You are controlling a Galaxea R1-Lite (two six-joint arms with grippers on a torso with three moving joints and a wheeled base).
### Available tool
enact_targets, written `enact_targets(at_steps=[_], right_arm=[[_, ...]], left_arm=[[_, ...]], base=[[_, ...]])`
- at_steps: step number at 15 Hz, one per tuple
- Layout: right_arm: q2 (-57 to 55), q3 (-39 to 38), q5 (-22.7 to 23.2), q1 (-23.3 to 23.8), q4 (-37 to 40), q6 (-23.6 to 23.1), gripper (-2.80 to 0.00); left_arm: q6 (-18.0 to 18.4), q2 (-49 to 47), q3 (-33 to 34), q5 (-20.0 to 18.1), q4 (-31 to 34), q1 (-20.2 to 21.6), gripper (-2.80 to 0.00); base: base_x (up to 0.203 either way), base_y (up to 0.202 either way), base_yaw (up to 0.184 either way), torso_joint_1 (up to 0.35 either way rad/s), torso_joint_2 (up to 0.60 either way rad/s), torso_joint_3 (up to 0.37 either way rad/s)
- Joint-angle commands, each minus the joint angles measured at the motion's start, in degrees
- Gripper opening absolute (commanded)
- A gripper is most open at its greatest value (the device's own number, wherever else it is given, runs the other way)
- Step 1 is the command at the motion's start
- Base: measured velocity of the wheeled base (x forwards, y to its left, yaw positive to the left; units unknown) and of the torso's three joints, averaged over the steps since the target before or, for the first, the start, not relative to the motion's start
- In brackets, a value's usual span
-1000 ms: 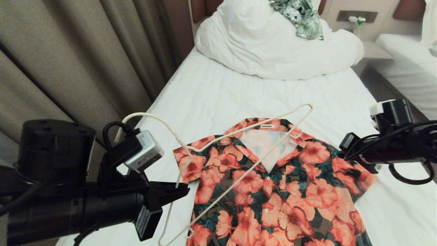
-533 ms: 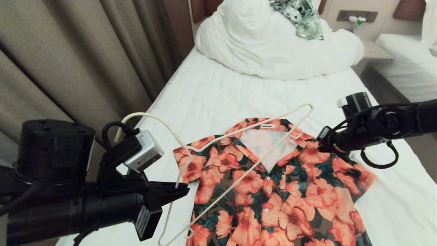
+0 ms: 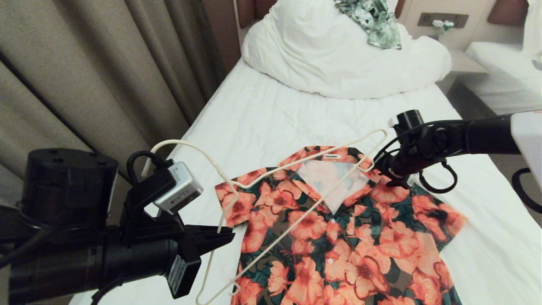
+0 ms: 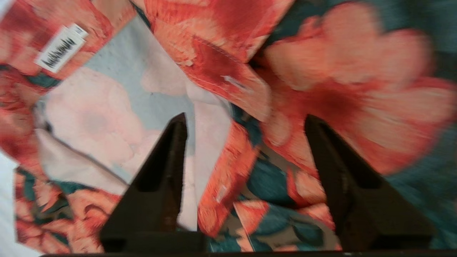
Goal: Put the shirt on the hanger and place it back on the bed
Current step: Lift the shirt and hanger
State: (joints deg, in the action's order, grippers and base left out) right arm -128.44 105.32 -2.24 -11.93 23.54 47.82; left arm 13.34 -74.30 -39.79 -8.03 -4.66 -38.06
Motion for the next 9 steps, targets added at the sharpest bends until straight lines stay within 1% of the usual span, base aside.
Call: enact_targets(at_steps=[1, 3, 6, 9], right_arm=[[-4.54, 3.04, -0.36, -1.52, 0.32, 0.17, 0.00], [-6.05, 4.78, -0.48, -1.60, 0.08, 0.15, 0.00], [-8.92, 7.51, -3.16, -1.69, -0.29, -0.41, 0.00], [-9.62, 7.46, -5.02, -1.70, -5.00, -1.06, 0.00]], left_arm=[[0.11, -0.19, -0.02, -0.06, -0.09, 0.00, -2.80], [0.11, -0.32, -0.02, -0.06, -0.09, 0.00, -2.80], [0.10, -0.32, 0.00, -0.06, -0.09, 0.00, -2.80], [0.11, -0.32, -0.02, -0.06, -0.09, 0.00, -2.80]], base=[[0.000, 0.000, 0.000, 0.000, 0.00, 0.000], [0.000, 0.000, 0.000, 0.000, 0.00, 0.000], [0.000, 0.000, 0.000, 0.000, 0.00, 0.000], [0.000, 0.000, 0.000, 0.000, 0.00, 0.000]])
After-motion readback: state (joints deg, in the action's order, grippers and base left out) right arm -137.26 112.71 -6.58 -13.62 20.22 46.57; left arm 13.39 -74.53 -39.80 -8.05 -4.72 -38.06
